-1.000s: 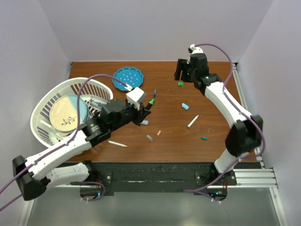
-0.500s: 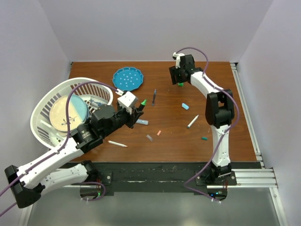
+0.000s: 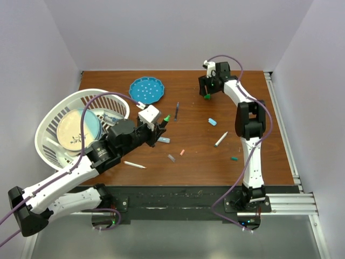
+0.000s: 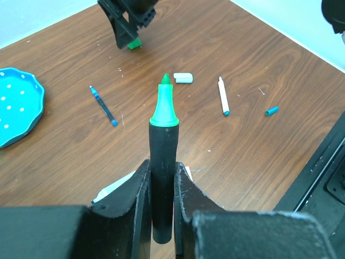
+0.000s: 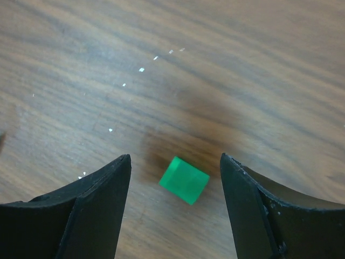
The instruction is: Insert the pens into the pen caps
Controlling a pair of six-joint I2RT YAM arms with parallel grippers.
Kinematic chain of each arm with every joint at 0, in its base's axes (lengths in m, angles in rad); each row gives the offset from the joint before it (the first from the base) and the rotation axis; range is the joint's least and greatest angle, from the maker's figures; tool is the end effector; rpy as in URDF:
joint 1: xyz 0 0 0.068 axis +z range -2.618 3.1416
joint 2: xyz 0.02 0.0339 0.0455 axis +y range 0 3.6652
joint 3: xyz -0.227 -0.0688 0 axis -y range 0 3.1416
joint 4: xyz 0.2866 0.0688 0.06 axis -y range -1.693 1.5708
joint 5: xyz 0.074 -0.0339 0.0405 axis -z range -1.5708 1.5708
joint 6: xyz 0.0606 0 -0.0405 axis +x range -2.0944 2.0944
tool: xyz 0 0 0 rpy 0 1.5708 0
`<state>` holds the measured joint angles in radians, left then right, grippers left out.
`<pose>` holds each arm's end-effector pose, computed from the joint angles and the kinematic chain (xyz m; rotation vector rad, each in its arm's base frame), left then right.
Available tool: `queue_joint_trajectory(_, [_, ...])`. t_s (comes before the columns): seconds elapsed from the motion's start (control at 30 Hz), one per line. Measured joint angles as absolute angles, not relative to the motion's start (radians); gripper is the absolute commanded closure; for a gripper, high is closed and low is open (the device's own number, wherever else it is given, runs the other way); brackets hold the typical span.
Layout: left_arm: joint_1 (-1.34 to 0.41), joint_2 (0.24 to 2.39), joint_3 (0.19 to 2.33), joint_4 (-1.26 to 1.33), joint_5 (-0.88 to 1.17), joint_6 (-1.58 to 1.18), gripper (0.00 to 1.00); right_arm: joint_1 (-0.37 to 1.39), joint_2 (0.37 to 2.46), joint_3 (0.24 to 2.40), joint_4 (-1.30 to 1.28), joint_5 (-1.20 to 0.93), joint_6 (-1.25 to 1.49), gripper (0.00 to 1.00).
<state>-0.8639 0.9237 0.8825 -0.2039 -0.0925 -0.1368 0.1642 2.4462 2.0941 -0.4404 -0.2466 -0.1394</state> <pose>0.2006 -0.2262 0.3102 0.5981 1.7608 -0.6205 0.5670 0.1089 0.1219 -0.4734 2.3051 0.3032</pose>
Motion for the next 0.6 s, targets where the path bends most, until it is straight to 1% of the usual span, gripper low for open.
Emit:
queue_joint_trajectory(0.37, [-0.848,0.932,0.883,-0.203,-0.076,-0.137,1.00,0.162,2.475,2.102,-0.463,-0.376,-0.150,0.32])
queue_joint_trajectory(0.6, [-0.839,0.932,0.883,-0.203,-0.059,-0.137,1.00,0.162,2.404,1.987,-0.450,-0.387,-0.149,0.36])
